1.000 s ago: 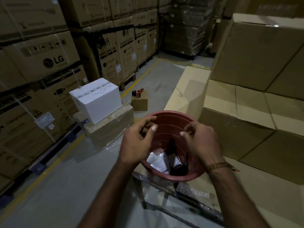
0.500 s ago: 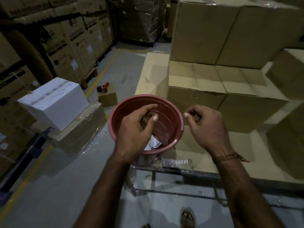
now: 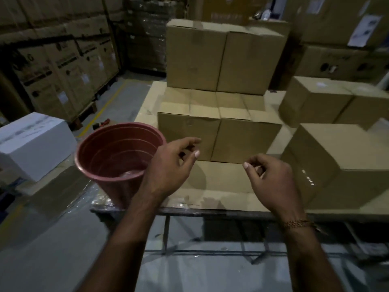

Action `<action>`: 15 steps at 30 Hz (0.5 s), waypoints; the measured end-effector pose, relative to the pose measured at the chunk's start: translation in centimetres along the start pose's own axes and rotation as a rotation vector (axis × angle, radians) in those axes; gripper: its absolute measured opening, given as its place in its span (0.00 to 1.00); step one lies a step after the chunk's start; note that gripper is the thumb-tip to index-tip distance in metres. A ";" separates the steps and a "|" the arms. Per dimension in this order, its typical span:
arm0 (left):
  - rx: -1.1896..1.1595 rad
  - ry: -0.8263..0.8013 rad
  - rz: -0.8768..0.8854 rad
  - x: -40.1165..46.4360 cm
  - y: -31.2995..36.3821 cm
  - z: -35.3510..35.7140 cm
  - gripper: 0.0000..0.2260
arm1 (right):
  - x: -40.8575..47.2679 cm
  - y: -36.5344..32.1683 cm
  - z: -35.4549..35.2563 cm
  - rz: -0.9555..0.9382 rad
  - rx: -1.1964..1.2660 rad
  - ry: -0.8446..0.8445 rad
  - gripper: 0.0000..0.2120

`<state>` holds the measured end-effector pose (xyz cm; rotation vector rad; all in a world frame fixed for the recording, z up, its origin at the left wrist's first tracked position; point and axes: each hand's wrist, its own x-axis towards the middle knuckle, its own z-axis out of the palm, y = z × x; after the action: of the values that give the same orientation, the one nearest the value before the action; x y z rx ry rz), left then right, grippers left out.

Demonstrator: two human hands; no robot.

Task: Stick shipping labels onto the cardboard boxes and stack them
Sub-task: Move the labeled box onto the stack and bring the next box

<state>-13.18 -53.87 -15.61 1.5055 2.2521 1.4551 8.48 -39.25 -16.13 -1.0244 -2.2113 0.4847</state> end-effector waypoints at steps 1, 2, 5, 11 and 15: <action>0.008 -0.007 0.003 -0.3 1.0 1.3 0.16 | -0.3 1.5 -1.3 0.010 -0.014 -0.003 0.05; 0.017 -0.013 0.008 -0.5 2.0 2.6 0.16 | -0.7 3.0 -2.6 0.024 -0.025 -0.004 0.05; 0.016 -0.041 -0.013 -1.3 5.2 6.7 0.16 | -2.0 7.4 -6.3 0.076 -0.041 -0.024 0.05; -0.039 -0.073 -0.019 -2.0 10.4 13.8 0.14 | -3.9 14.6 -11.6 0.179 -0.088 -0.085 0.04; -0.048 -0.117 -0.019 -2.0 12.6 17.5 0.14 | -3.8 17.8 -14.2 0.194 -0.105 -0.099 0.03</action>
<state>5.42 -42.91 -16.89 1.5091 2.1438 1.3676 29.65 -30.23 -17.38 -1.3044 -2.2555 0.5190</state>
